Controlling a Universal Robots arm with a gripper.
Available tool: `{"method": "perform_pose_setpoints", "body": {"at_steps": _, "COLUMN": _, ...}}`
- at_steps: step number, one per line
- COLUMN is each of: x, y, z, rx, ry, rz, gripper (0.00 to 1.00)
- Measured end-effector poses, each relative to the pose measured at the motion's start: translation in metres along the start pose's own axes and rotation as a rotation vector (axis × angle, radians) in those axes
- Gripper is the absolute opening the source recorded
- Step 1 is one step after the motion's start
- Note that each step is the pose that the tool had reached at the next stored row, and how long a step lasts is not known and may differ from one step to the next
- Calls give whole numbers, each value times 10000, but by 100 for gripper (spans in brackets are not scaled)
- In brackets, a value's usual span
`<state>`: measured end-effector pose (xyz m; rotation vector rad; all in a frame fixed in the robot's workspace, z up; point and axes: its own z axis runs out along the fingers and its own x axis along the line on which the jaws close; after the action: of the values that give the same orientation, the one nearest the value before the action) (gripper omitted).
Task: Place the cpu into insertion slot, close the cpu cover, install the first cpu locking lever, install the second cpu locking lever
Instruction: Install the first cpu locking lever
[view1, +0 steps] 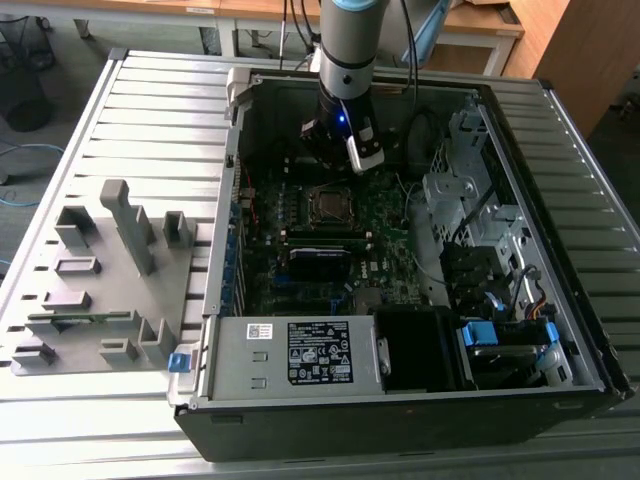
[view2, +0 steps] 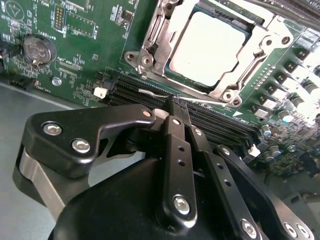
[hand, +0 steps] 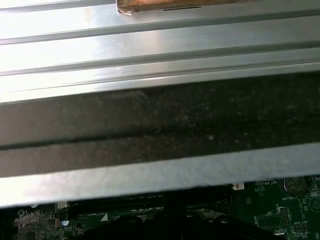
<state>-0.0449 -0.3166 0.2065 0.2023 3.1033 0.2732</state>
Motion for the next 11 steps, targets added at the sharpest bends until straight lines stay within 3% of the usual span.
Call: {"method": "perform_pose_setpoints", "body": {"at_steps": 11, "x": 0, "y": -3, "z": 21, "rx": 5, "ry": -92, "rz": 516, "gripper": 10}}
